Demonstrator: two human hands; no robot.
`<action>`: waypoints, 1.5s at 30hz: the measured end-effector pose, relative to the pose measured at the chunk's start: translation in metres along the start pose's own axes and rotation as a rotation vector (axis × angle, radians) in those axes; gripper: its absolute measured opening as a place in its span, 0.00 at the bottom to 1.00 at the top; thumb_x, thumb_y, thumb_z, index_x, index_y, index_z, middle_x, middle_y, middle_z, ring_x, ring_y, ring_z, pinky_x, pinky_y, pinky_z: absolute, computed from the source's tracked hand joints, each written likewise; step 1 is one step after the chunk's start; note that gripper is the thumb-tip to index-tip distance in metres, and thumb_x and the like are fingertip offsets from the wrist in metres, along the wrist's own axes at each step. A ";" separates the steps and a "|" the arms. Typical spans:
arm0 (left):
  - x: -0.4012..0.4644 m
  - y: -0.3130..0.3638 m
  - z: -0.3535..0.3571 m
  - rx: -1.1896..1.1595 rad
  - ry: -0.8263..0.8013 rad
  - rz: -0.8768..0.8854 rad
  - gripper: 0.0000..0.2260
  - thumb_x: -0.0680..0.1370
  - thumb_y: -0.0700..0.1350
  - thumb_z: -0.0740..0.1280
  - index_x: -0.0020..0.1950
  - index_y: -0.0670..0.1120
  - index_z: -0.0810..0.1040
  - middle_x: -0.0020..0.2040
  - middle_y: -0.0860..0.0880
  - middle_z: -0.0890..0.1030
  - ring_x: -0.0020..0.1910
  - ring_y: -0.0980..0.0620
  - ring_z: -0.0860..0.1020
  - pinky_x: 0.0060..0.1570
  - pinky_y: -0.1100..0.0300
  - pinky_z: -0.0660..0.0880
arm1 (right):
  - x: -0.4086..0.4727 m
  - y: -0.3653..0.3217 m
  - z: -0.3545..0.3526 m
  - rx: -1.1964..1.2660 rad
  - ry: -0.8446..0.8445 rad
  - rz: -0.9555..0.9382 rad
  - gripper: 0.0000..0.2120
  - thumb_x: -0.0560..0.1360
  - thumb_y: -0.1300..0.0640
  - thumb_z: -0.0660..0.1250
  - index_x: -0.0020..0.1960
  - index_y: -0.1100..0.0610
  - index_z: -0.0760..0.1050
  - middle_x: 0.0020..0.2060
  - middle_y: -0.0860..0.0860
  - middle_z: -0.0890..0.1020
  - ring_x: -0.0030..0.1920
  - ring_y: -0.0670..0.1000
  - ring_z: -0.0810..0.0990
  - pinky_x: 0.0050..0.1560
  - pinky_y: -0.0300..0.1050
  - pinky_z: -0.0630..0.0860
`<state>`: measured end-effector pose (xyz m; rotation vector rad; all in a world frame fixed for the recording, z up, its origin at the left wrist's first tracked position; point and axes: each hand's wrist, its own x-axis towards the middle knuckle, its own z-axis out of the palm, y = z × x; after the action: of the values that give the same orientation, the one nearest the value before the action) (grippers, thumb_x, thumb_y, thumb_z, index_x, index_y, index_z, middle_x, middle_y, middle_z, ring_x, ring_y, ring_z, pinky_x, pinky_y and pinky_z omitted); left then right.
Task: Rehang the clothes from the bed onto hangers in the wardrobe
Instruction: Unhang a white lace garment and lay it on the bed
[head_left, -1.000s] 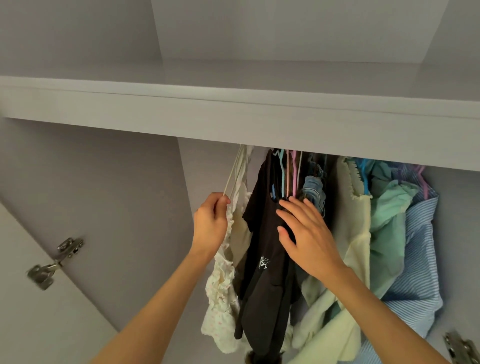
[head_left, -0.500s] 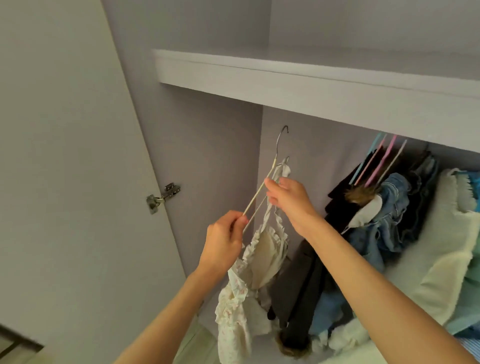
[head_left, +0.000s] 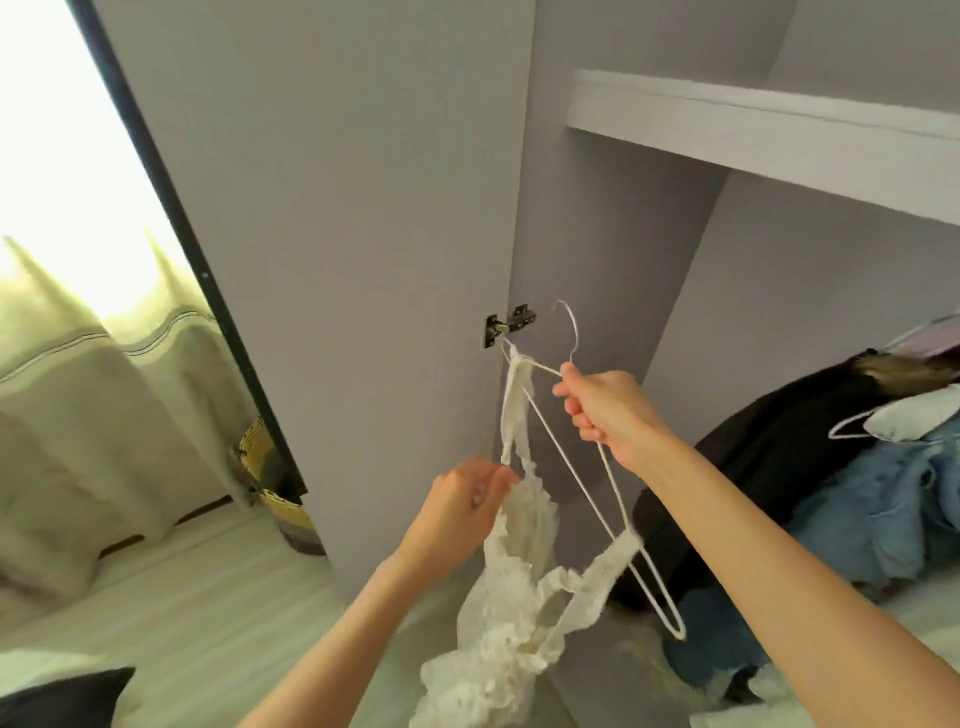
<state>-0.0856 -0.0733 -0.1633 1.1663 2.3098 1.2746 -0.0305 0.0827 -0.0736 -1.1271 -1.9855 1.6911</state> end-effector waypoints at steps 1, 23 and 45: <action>-0.008 -0.012 -0.010 0.037 0.034 -0.016 0.11 0.80 0.47 0.58 0.51 0.50 0.81 0.49 0.52 0.80 0.46 0.55 0.78 0.46 0.68 0.72 | -0.009 0.002 0.006 -0.079 -0.026 -0.029 0.16 0.78 0.52 0.60 0.48 0.65 0.78 0.28 0.51 0.71 0.25 0.46 0.63 0.24 0.36 0.60; -0.266 -0.106 -0.203 0.806 0.973 -0.494 0.21 0.80 0.60 0.49 0.43 0.49 0.75 0.40 0.56 0.72 0.41 0.55 0.68 0.45 0.59 0.65 | -0.116 -0.042 0.294 -0.214 -0.999 -0.858 0.17 0.76 0.48 0.62 0.38 0.58 0.81 0.15 0.45 0.62 0.19 0.44 0.63 0.28 0.30 0.62; -0.490 0.017 -0.131 0.781 2.006 -1.181 0.12 0.72 0.57 0.60 0.30 0.54 0.70 0.30 0.57 0.73 0.36 0.60 0.71 0.48 0.54 0.61 | -0.304 0.026 0.456 0.019 -1.125 -1.797 0.22 0.78 0.48 0.57 0.31 0.60 0.73 0.28 0.52 0.73 0.31 0.57 0.73 0.40 0.49 0.66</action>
<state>0.1666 -0.5130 -0.1459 -2.5000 3.2419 0.7633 -0.1286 -0.4530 -0.1403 1.6648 -1.9442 1.0217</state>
